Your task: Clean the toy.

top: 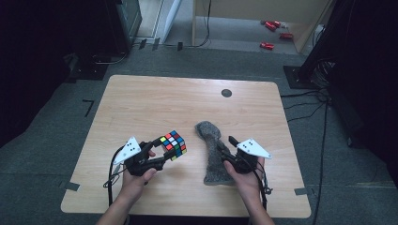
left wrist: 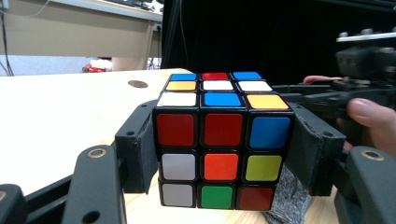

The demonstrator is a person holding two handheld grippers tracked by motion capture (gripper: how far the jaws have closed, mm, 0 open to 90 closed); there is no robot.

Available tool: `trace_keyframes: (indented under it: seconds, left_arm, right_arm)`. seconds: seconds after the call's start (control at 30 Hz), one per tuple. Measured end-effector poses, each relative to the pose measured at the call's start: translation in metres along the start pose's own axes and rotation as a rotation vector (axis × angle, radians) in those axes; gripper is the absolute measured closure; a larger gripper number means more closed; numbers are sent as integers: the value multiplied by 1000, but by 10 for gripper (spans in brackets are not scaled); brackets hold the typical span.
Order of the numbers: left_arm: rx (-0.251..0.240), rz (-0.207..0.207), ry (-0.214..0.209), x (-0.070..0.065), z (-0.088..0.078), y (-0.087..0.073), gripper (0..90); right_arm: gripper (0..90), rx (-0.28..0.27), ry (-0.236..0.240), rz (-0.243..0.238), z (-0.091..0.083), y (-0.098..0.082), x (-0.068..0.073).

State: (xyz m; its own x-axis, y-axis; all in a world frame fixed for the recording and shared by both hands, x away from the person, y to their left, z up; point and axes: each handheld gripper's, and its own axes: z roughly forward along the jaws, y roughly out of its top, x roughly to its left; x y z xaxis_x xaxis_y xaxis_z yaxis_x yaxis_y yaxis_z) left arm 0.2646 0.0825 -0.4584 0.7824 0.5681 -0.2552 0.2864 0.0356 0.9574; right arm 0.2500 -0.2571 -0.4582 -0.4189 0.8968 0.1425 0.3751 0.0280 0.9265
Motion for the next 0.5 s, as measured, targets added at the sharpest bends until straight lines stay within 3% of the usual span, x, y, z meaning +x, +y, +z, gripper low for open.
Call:
trace_keyframes:
  seconds: [0.13,0.23,0.4,0.5]
  left_arm:
    - [-4,-1,4,-1,1,0,356]
    - [-13,-7,9,-4,3,1,356]
    - [-10,-8,14,-7,6,1,356]
    - [-18,-6,27,-10,8,1,356]
  right_arm:
    - [421,-14,105,-15,1,2,22]
    - [393,-9,147,-44,3,2,34]
    - [364,-9,199,-52,5,0,47]
    - [308,-1,245,-88,10,-4,65]
